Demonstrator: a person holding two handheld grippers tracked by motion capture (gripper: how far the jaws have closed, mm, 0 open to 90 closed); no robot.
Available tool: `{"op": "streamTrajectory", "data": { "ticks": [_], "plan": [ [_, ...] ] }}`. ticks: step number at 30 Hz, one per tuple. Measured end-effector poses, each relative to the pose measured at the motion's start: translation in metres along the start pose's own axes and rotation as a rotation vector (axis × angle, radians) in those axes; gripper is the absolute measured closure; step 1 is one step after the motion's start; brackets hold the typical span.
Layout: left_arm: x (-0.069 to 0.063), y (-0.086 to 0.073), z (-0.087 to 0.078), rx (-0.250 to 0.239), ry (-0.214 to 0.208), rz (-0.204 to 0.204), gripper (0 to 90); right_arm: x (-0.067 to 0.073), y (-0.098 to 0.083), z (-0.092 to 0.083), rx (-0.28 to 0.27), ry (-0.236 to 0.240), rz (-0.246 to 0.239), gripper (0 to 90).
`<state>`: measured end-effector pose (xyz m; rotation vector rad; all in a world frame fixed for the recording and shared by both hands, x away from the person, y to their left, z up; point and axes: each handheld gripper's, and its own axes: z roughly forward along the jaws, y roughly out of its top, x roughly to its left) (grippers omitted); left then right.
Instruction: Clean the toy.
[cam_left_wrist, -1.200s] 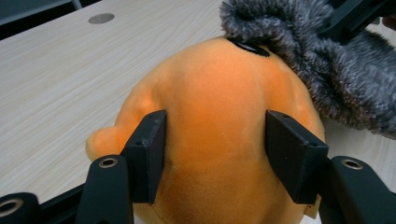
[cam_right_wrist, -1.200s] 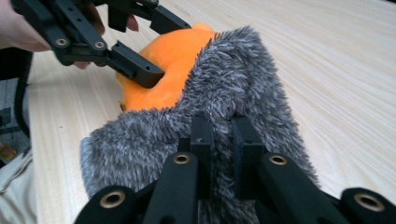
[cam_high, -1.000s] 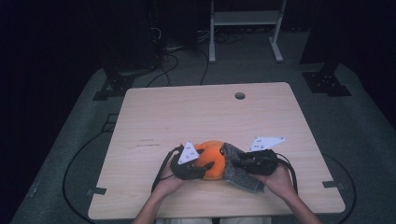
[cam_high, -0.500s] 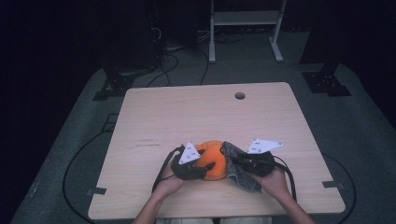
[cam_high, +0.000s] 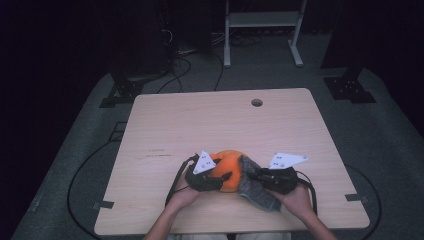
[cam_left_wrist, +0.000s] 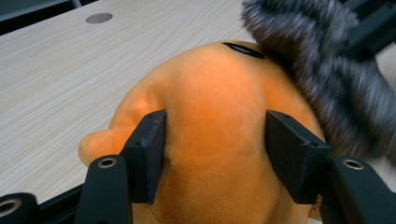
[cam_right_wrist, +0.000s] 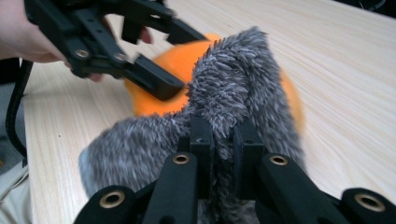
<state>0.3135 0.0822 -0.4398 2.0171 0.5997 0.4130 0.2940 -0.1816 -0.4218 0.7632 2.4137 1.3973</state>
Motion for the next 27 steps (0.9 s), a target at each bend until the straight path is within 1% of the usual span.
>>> {"op": "streamTrajectory", "data": {
  "ticks": [1, 2, 4, 5, 7, 10, 13, 14, 15, 17, 19, 21, 22, 23, 24, 27],
  "plan": [
    [0.000, 0.000, 0.000, 0.003, 0.002, 0.003, 40.2, 0.003, 0.002, 0.005, 0.013, -0.010, -0.019, 80.7],
    [0.000, 0.000, 0.000, 0.006, 0.004, 0.005, 40.4, 0.004, 0.003, 0.009, 0.022, -0.025, -0.027, 80.7],
    [0.001, -0.001, -0.001, 0.003, 0.003, 0.000, 40.7, 0.003, 0.002, 0.010, 0.025, -0.034, -0.023, 80.7],
    [0.002, -0.001, -0.001, 0.001, -0.003, 0.000, 40.7, -0.003, 0.001, 0.010, 0.030, -0.039, 0.001, 80.8],
    [0.002, 0.000, 0.000, 0.003, -0.003, 0.005, 40.7, -0.010, -0.003, 0.008, 0.035, -0.062, 0.020, 80.9],
    [0.001, -0.001, -0.001, 0.002, -0.004, 0.005, 40.6, -0.022, -0.012, 0.003, 0.063, -0.094, 0.059, 80.8],
    [0.001, -0.001, -0.001, 0.003, -0.008, 0.010, 40.3, -0.034, -0.020, 0.000, 0.086, -0.101, 0.115, 80.8],
    [0.001, -0.001, -0.002, 0.003, -0.008, 0.011, 40.3, -0.036, -0.020, -0.002, 0.081, -0.097, 0.132, 80.8],
    [0.001, -0.001, -0.002, 0.003, -0.008, 0.012, 40.3, -0.037, -0.019, -0.004, 0.068, -0.089, 0.139, 80.8],
    [0.000, -0.001, -0.001, 0.003, -0.010, 0.019, 40.3, -0.035, -0.015, -0.007, 0.043, -0.077, 0.141, 80.8],
    [-0.002, -0.001, -0.001, 0.005, -0.011, 0.032, 40.3, -0.030, -0.008, -0.007, 0.022, -0.061, 0.123, 80.8],
    [-0.003, -0.001, -0.002, 0.007, -0.010, 0.040, 40.3, -0.026, -0.004, -0.004, 0.015, -0.055, 0.104, 80.8],
    [-0.003, -0.001, -0.002, 0.007, -0.010, 0.040, 40.4, -0.026, -0.004, -0.004, 0.015, -0.055, 0.104, 80.8],
    [-0.003, -0.001, -0.003, 0.007, -0.013, 0.041, 40.3, -0.027, -0.005, -0.001, 0.028, -0.055, 0.104, 80.8],
    [-0.003, -0.001, -0.003, 0.007, -0.013, 0.041, 40.4, -0.027, -0.005, -0.001, 0.028, -0.055, 0.104, 80.8],
    [-0.002, -0.001, -0.003, 0.005, -0.019, 0.040, 40.3, -0.038, -0.017, 0.002, 0.085, -0.078, 0.146, 80.8]
  ]
}}
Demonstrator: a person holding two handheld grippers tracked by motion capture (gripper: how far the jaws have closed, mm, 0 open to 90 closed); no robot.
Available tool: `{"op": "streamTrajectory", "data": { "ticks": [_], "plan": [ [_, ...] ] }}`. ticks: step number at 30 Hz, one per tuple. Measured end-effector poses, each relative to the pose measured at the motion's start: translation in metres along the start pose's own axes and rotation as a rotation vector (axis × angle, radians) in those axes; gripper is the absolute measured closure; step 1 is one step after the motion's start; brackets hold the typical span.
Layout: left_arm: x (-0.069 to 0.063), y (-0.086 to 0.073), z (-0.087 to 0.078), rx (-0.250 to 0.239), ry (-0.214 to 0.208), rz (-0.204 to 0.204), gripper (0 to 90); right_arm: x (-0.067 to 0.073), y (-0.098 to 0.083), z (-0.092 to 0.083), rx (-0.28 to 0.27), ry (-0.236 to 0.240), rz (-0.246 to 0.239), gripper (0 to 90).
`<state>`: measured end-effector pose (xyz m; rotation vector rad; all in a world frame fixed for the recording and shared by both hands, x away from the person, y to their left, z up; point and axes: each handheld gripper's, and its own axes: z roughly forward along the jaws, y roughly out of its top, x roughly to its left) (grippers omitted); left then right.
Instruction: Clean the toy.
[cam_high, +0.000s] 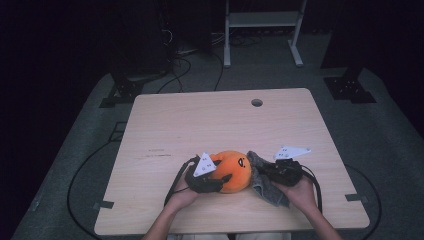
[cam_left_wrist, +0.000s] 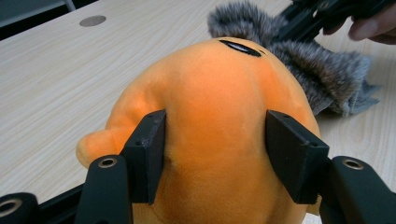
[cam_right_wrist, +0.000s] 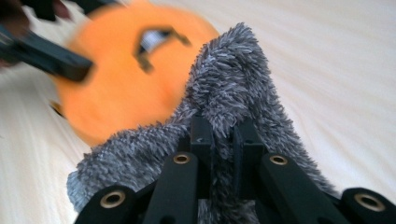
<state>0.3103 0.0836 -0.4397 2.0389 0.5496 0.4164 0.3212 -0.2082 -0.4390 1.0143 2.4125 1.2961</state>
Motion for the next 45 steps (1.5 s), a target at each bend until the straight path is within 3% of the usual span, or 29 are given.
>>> {"op": "streamTrajectory", "data": {
  "ticks": [4, 5, 7, 9, 10, 11, 13, 14, 20, 25, 30, 33, 35, 38, 41, 45],
  "plan": [
    [0.000, 0.000, 0.000, -0.001, 0.001, 0.002, 40.2, -0.002, -0.003, -0.007, 0.001, 0.008, 0.020, 80.8],
    [-0.001, 0.001, 0.001, 0.001, 0.006, 0.004, 40.1, 0.006, 0.004, -0.016, -0.050, 0.052, 0.005, 80.8],
    [-0.002, 0.001, 0.001, 0.000, 0.006, 0.009, 40.1, 0.016, 0.011, -0.017, -0.073, 0.079, -0.025, 80.8],
    [-0.004, 0.003, 0.003, 0.001, 0.011, 0.015, 39.8, 0.022, 0.014, -0.015, -0.076, 0.092, -0.044, 80.8],
    [-0.005, 0.004, 0.001, 0.005, 0.001, 0.024, 38.8, 0.032, 0.017, -0.006, -0.041, 0.065, -0.094, 80.8],
    [-0.005, 0.004, 0.001, 0.005, 0.001, 0.024, 37.0, 0.032, 0.017, -0.006, -0.041, 0.065, -0.094, 80.8],
    [0.003, 0.010, -0.008, -0.009, -0.061, -0.001, 28.3, 0.029, 0.015, 0.000, -0.037, 0.077, -0.076, 80.9],
    [0.007, 0.010, -0.012, -0.024, -0.074, -0.016, 28.2, 0.028, 0.014, -0.001, -0.038, 0.074, -0.074, 80.9],
    [0.020, 0.003, -0.015, -0.020, -0.098, -0.067, 41.0, 0.015, 0.006, -0.002, -0.030, 0.045, -0.054, 81.0],
    [0.013, 0.003, -0.011, -0.020, -0.057, -0.067, 48.4, 0.008, 0.002, -0.008, -0.008, -0.005, -0.041, 81.0],
    [0.007, 0.006, -0.006, -0.020, -0.038, -0.054, 49.0, 0.030, 0.011, -0.018, -0.084, 0.059, -0.086, 81.0],
    [0.007, 0.008, -0.008, -0.022, -0.068, -0.050, 45.1, 0.040, 0.013, -0.008, -0.060, 0.034, -0.135, 80.9],
    [0.012, 0.008, -0.013, -0.031, -0.124, -0.060, 39.1, 0.035, 0.012, -0.004, -0.062, 0.053, -0.099, 80.9],
    [0.020, 0.007, -0.017, -0.036, -0.139, -0.091, 40.8, 0.028, 0.010, -0.005, -0.061, 0.040, -0.083, 81.0],
    [0.019, 0.005, -0.016, -0.028, -0.116, -0.080, 49.5, 0.022, 0.006, -0.005, -0.048, 0.023, -0.075, 81.0],
    [0.015, 0.005, -0.012, -0.027, -0.095, -0.080, 53.4, 0.020, 0.005, -0.011, -0.042, 0.009, -0.077, 81.0]
  ]
}}
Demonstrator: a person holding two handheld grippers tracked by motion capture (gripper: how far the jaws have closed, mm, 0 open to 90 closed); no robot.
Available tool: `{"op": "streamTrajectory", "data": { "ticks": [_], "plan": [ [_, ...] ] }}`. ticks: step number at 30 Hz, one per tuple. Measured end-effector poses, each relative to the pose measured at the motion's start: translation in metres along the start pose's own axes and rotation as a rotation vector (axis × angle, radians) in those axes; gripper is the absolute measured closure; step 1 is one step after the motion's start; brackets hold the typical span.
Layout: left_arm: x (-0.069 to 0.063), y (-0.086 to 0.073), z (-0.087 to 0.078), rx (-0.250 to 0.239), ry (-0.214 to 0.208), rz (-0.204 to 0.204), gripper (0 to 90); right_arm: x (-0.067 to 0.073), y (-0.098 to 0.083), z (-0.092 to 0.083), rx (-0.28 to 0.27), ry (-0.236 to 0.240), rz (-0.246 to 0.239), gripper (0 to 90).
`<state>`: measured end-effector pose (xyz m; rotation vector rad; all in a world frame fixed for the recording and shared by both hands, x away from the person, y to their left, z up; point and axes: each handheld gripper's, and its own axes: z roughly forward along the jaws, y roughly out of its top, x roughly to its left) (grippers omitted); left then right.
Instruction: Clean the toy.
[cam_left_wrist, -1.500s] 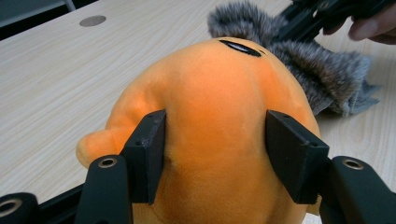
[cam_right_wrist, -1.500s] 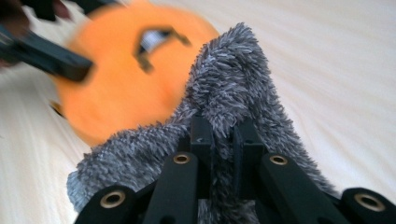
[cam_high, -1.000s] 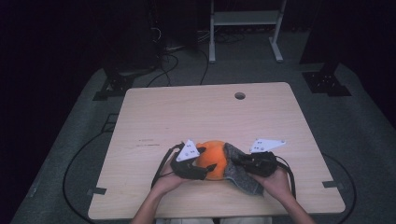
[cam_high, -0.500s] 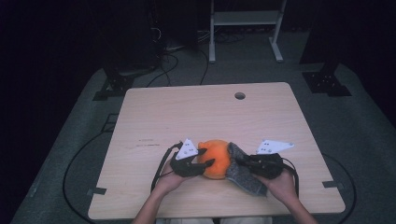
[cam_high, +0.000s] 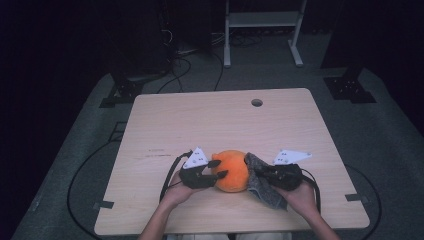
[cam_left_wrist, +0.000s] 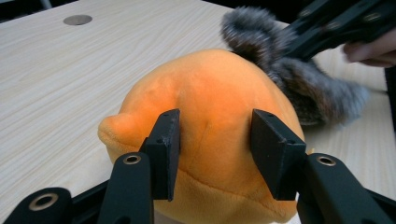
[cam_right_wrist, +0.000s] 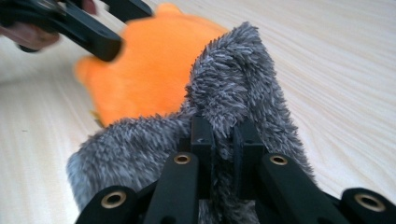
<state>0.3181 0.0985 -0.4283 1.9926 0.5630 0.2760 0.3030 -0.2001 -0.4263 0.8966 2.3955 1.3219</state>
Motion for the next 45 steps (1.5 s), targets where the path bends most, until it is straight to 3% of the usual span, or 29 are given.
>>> {"op": "streamTrajectory", "data": {
  "ticks": [3, 6, 9, 11, 14, 16, 19, 22, 23, 25, 28, 30, 35, 38, 42, 45],
  "plan": [
    [-0.003, 0.001, 0.004, -0.004, 0.012, 0.003, 53.5, 0.014, 0.006, -0.005, -0.040, 0.047, -0.031, 81.0],
    [-0.004, 0.002, 0.004, -0.010, 0.006, 0.009, 52.2, 0.028, 0.011, 0.002, -0.025, 0.034, -0.093, 81.0],
    [0.000, 0.005, -0.004, -0.016, -0.013, -0.013, 36.5, 0.023, 0.009, 0.006, -0.018, 0.032, -0.081, 81.0],
    [0.001, 0.005, -0.006, -0.020, -0.005, -0.014, 35.6, 0.018, 0.007, 0.006, -0.019, 0.025, -0.069, 81.0],
    [0.007, 0.001, -0.007, -0.003, -0.023, -0.035, 41.8, 0.013, 0.003, 0.004, -0.015, 0.012, -0.059, 81.0],
    [0.006, 0.000, -0.007, -0.002, -0.018, -0.030, 49.0, 0.009, 0.002, 0.002, -0.006, 0.002, -0.047, 81.0],
    [0.005, 0.000, -0.005, -0.011, -0.008, -0.037, 52.9, 0.012, 0.005, -0.005, -0.023, 0.010, -0.045, 81.0],
    [0.004, 0.002, -0.003, -0.026, -0.009, -0.045, 54.2, 0.022, 0.010, -0.008, -0.048, 0.038, -0.063, 81.0],
    [0.000, 0.003, 0.000, -0.031, -0.008, -0.042, 54.4, 0.033, 0.015, -0.006, -0.050, 0.055, -0.094, 81.0],
    [-0.002, 0.004, 0.000, -0.027, -0.010, -0.031, 53.9, 0.037, 0.015, 0.000, -0.033, 0.047, -0.113, 81.0],
    [0.000, 0.003, -0.002, -0.032, -0.034, -0.038, 48.5, 0.032, 0.012, 0.004, -0.028, 0.045, -0.101, 81.1],
    [0.004, 0.002, -0.004, -0.030, -0.025, -0.050, 44.8, 0.027, 0.011, 0.003, -0.023, 0.017, -0.096, 81.1],
    [0.007, 0.002, -0.008, -0.036, -0.027, -0.060, 44.9, 0.013, 0.004, -0.001, -0.002, -0.016, -0.062, 81.1],
    [0.007, 0.001, -0.009, -0.029, -0.035, -0.057, 49.5, 0.014, 0.005, -0.002, 0.003, -0.020, -0.070, 81.1],
    [0.005, 0.000, -0.005, -0.038, -0.010, -0.065, 55.5, 0.020, 0.010, -0.007, -0.009, -0.023, -0.080, 81.1],
    [0.002, 0.002, -0.001, -0.058, -0.004, -0.074, 56.5, 0.030, 0.017, -0.015, -0.053, 0.023, -0.075, 81.1]
  ]
}}
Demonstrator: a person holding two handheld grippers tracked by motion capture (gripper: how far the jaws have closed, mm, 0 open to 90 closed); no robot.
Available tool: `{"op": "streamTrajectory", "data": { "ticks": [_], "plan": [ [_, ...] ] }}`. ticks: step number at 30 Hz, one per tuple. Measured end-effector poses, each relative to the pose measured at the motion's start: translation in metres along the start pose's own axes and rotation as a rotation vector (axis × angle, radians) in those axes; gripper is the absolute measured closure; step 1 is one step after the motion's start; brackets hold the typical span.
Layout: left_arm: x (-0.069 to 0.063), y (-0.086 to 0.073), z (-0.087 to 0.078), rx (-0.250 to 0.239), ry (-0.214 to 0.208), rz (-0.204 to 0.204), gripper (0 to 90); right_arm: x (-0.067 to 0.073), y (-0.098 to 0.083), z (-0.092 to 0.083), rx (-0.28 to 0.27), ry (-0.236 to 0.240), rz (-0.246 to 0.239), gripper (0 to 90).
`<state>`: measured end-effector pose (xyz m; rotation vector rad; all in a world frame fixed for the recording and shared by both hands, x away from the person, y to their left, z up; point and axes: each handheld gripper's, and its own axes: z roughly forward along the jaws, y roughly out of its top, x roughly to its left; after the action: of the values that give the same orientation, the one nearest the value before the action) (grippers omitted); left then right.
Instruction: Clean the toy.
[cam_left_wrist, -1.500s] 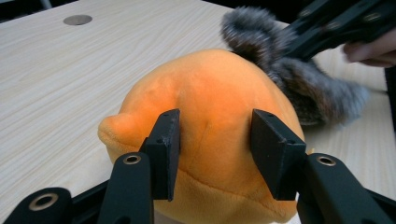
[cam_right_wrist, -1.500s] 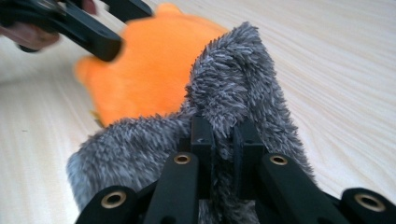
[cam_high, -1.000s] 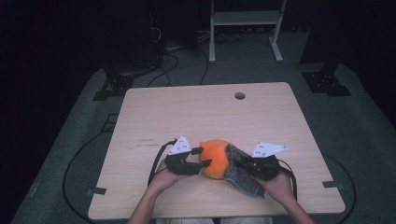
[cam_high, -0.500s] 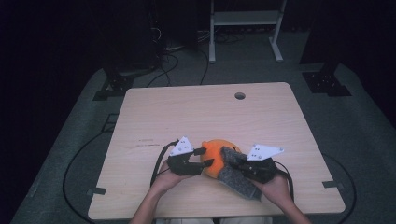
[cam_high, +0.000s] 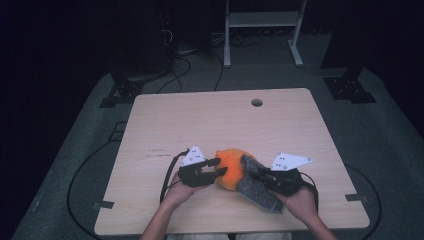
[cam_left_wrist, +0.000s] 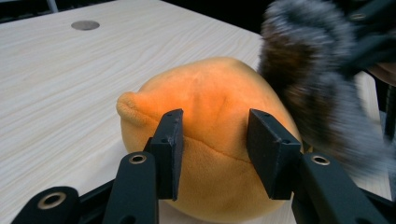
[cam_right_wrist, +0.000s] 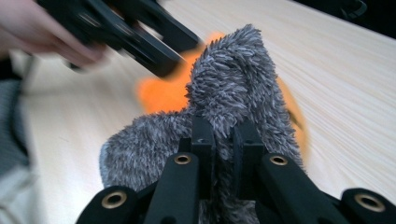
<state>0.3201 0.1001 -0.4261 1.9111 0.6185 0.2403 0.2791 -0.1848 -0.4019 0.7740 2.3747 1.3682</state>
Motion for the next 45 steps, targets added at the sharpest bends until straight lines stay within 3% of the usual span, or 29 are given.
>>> {"op": "streamTrajectory", "data": {
  "ticks": [4, 6, 7, 9, 14, 21, 24, 25, 29, 31, 33, 34, 37, 39, 43, 45],
  "plan": [
    [-0.006, 0.002, 0.004, -0.010, -0.029, 0.003, 55.6, 0.011, 0.004, 0.007, 0.004, 0.022, -0.031, 81.1],
    [-0.005, 0.004, 0.001, -0.011, -0.046, 0.004, 47.9, 0.009, 0.000, 0.015, 0.026, 0.025, -0.020, 81.1],
    [-0.004, 0.005, -0.001, -0.009, -0.044, -0.009, 42.6, 0.006, -0.002, 0.018, 0.023, 0.035, -0.001, 81.1],
    [-0.001, 0.005, -0.004, -0.012, -0.022, -0.018, 40.5, 0.004, -0.004, 0.020, 0.021, 0.038, 0.009, 81.1],
    [0.001, -0.001, -0.001, 0.001, -0.028, -0.023, 52.4, 0.003, -0.005, 0.017, 0.028, 0.022, -0.002, 81.1],
    [-0.002, -0.003, 0.003, 0.007, -0.009, -0.010, 54.3, 0.017, 0.000, 0.018, 0.019, 0.030, -0.042, 81.2],
    [-0.003, -0.006, 0.003, 0.039, 0.025, 0.034, 54.0, 0.008, 0.000, 0.018, 0.023, 0.006, -0.035, 81.1],
    [-0.003, -0.007, 0.004, 0.048, 0.039, 0.046, 54.0, 0.001, 0.000, 0.016, 0.018, -0.007, -0.012, 81.1],
    [-0.002, -0.009, 0.004, 0.064, 0.046, 0.049, 53.9, -0.019, -0.005, 0.013, 0.020, -0.027, 0.050, 81.1],
    [-0.002, -0.008, 0.003, 0.054, 0.035, 0.045, 49.5, -0.018, -0.007, 0.015, 0.035, -0.023, 0.040, 81.1],
    [-0.001, -0.002, -0.003, -0.005, 0.030, 0.011, 36.0, -0.013, -0.009, 0.017, 0.044, -0.020, 0.021, 81.1],
    [-0.002, -0.001, -0.003, -0.019, 0.028, 0.007, 36.1, -0.011, -0.009, 0.017, 0.043, 0.000, 0.027, 81.1],
    [-0.004, -0.003, 0.002, 0.009, 0.047, 0.030, 35.6, -0.003, -0.008, 0.019, 0.053, 0.009, -0.015, 81.1],
    [-0.004, -0.006, 0.004, 0.026, 0.052, 0.030, 36.5, -0.002, -0.010, 0.019, 0.056, 0.013, -0.017, 81.1],
    [-0.005, -0.008, 0.003, 0.052, 0.069, 0.058, 38.7, -0.008, -0.013, 0.017, 0.073, 0.014, -0.009, 81.1],
    [-0.006, -0.009, 0.004, 0.060, 0.073, 0.067, 40.1, -0.019, -0.014, 0.011, 0.085, -0.011, 0.019, 81.1]
  ]
}}
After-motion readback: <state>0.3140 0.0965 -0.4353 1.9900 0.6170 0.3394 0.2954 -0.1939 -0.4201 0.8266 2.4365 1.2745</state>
